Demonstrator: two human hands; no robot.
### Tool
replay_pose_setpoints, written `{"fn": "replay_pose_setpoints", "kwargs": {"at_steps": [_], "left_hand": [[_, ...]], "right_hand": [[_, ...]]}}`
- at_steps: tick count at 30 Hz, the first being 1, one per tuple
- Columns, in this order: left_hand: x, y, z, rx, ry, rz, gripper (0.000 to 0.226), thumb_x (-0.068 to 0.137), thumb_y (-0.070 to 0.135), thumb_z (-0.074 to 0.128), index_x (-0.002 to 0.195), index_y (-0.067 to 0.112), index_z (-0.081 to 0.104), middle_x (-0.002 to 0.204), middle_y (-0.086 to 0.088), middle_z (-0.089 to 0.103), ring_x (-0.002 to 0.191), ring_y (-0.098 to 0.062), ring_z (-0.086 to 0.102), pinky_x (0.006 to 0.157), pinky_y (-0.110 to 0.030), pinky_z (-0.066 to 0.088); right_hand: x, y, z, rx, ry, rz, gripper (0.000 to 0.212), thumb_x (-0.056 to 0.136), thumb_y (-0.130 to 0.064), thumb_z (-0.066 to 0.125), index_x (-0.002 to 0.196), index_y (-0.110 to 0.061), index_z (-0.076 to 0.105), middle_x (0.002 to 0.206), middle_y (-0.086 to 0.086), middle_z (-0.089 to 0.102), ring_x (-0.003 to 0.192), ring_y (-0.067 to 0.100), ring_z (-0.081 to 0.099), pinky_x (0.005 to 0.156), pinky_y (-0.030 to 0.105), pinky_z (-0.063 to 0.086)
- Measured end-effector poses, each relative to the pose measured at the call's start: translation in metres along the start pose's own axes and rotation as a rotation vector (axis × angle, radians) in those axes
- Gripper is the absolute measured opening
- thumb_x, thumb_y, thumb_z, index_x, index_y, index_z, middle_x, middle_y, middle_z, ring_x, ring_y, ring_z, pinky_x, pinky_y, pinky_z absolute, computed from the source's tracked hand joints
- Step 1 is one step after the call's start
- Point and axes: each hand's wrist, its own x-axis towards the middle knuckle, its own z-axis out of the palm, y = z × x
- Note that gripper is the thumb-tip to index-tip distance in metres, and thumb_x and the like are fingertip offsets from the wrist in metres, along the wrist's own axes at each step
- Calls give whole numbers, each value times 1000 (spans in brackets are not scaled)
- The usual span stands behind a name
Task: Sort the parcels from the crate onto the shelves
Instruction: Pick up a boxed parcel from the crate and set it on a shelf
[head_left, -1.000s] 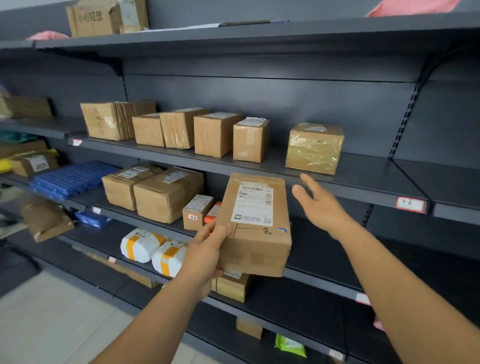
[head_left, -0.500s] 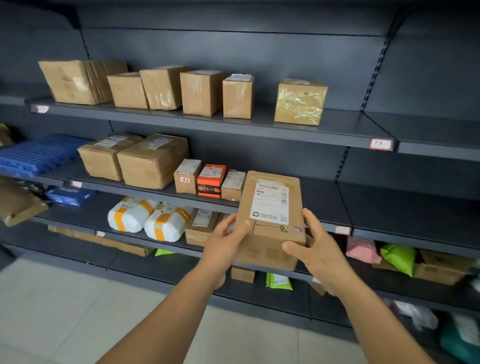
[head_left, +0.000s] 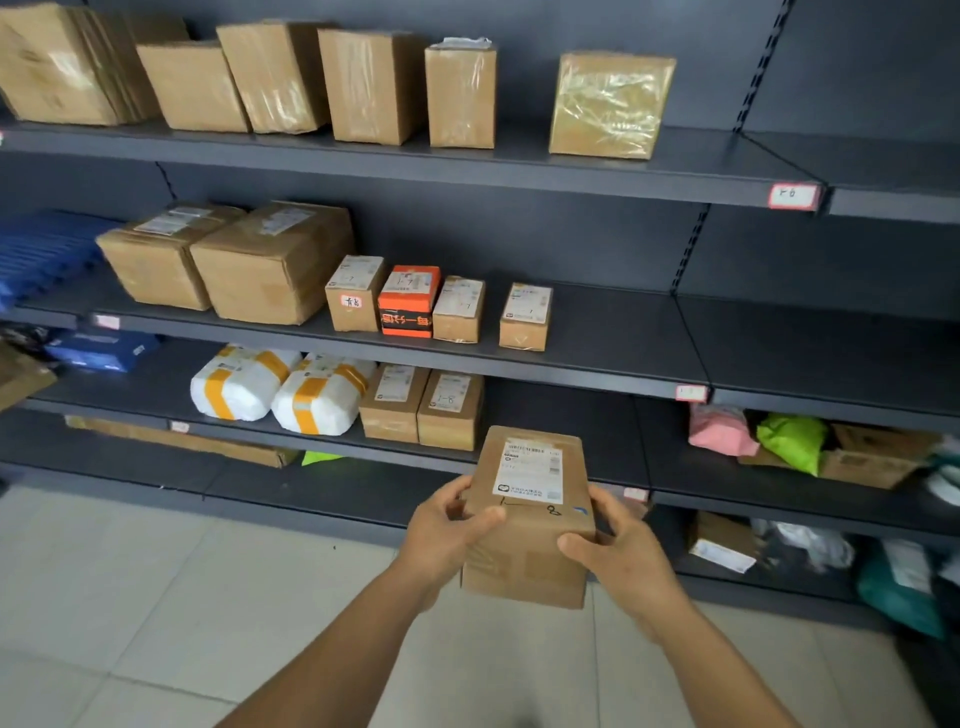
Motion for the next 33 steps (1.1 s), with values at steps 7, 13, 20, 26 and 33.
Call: {"fn": "replay_pose_setpoints", "kwargs": {"at_steps": [7,13,20,26,33], "left_hand": [[89,-29,22,157,20,-75,46,84,26,71,127,32,57,112,10,66,101,-14,64,92,-39,55],[189,-57,41,197,21,-114,38,88,26,66,123,38,56,109,14,67,102,-13,64,93,-41,54],[297,-85,56,301,72,-122,36,89,24,65,120,34,51,106,10,65,98,-19,65,89,-32,53],[368,-106,67,638,130,-24,45,92,21,59,136,18,48,125,-1,60,109,-22,59,90,-29,50],[419,-121,67,1126,55,150,46,92,9,54,137,13,42,145,-4,34,123,-26,47,100,-37,47]], "right_hand": [[92,40,8,-77,-7,68,63,81,-13,67,135,-36,46,115,-10,65,100,11,63,87,32,53],[197,78,10,-126,-57,121,70,85,-18,66,144,-36,34,121,-6,62,105,15,60,86,32,53],[308,112,18,-243,-48,63,71,88,-22,65,148,-34,29,133,-4,55,116,19,57,94,41,52],[372,134,37,-400,-10,-37,60,94,-20,57,148,-24,31,153,-1,35,129,21,47,97,31,45],[415,133,49,-550,-94,-29,70,99,-21,50,154,-22,7,162,-5,-3,139,19,36,102,24,37]]}}
